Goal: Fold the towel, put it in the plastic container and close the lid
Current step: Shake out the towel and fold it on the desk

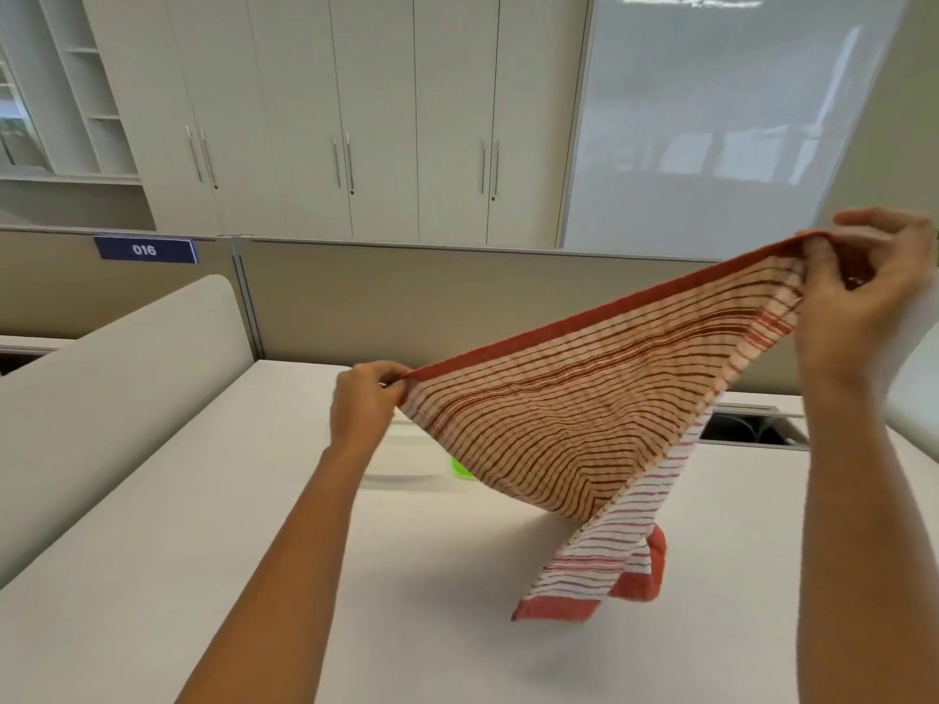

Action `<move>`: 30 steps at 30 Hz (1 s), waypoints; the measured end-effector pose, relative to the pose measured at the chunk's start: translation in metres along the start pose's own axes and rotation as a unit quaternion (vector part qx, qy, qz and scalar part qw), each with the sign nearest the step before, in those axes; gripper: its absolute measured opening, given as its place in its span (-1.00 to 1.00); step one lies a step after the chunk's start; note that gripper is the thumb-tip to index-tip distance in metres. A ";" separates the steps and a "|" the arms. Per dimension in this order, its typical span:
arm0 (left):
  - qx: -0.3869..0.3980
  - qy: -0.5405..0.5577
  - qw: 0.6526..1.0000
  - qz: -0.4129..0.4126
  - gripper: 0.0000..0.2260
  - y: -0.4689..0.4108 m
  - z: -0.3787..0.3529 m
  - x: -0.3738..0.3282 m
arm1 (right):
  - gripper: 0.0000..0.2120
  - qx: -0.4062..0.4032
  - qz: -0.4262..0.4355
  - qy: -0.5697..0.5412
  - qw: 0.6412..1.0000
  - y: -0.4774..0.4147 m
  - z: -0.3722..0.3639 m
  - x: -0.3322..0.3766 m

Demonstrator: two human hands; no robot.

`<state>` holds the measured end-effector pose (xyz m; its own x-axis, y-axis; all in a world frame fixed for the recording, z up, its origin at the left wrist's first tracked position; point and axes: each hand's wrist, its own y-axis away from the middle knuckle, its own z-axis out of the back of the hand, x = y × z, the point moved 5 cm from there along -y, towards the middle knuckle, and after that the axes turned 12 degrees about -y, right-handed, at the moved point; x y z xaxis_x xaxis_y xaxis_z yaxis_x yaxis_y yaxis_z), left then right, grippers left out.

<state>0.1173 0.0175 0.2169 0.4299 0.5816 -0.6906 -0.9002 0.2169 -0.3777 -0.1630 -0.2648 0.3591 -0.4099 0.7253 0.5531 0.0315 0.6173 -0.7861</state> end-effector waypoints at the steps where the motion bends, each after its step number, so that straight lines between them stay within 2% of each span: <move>1: -0.004 0.015 1.000 0.011 -0.85 -0.004 0.007 0.009 | -0.82 0.000 -0.018 0.005 1.000 -0.003 0.006 -0.005; 4: -0.033 0.094 0.994 0.052 -0.88 -0.014 0.028 0.026 | -0.85 0.012 -0.066 -0.005 0.998 -0.005 0.018 -0.019; 7: -0.034 0.228 0.970 0.080 -0.83 -0.021 0.048 0.027 | -0.92 0.019 -0.116 -0.046 0.992 -0.003 0.023 -0.028; 9: 0.000 0.341 0.938 0.060 -0.85 -0.023 0.061 0.022 | -0.87 0.021 -0.152 -0.093 0.984 -0.004 0.028 -0.031; 11: 0.046 0.453 0.890 0.022 -0.79 -0.024 0.076 0.017 | -0.79 0.036 -0.174 -0.171 0.969 -0.006 0.033 -0.033; 13: 0.080 0.508 0.857 -0.006 -0.73 -0.026 0.086 0.013 | -0.77 0.059 -0.187 -0.222 0.955 -0.009 0.034 -0.036; 14: 0.083 0.500 0.862 0.002 -0.73 -0.027 0.085 0.012 | -0.78 0.069 -0.193 -0.204 0.957 -0.009 0.032 -0.037; 16: 0.045 0.376 0.924 0.050 -0.72 -0.030 0.078 0.008 | -0.78 0.092 -0.194 -0.063 0.975 -0.005 0.022 -0.049; 17: 0.000 0.286 0.955 0.076 -0.69 -0.031 0.075 0.005 | -0.76 0.108 -0.196 0.023 0.974 0.000 0.014 -0.057; 19: -0.089 0.182 0.974 0.098 -0.67 -0.028 0.072 -0.010 | -0.73 0.108 -0.189 0.127 0.968 0.011 -0.001 -0.062; 21: -0.104 0.190 0.973 0.085 -0.68 -0.023 0.064 -0.032 | -0.77 0.091 -0.197 0.111 0.970 0.025 -0.019 -0.054; 24: -0.041 0.237 0.969 0.060 -0.72 -0.014 0.041 -0.068 | -0.91 0.126 -0.253 0.039 0.959 0.053 -0.058 -0.035; 28: 0.052 0.297 0.952 0.050 -0.92 0.001 0.014 -0.111 | -0.86 0.214 -0.367 -0.150 0.893 0.091 -0.111 -0.004; 30: 0.090 0.336 0.936 0.049 -0.92 0.006 0.006 -0.124 | -0.89 0.244 -0.393 -0.205 0.862 0.102 -0.127 0.006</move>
<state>0.0583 -0.0488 0.3042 0.2378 -0.0058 -0.9713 -0.9086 0.3522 -0.2246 -0.0463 -0.1583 0.3172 -0.4202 -0.0895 0.9030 -0.7497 0.5948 -0.2899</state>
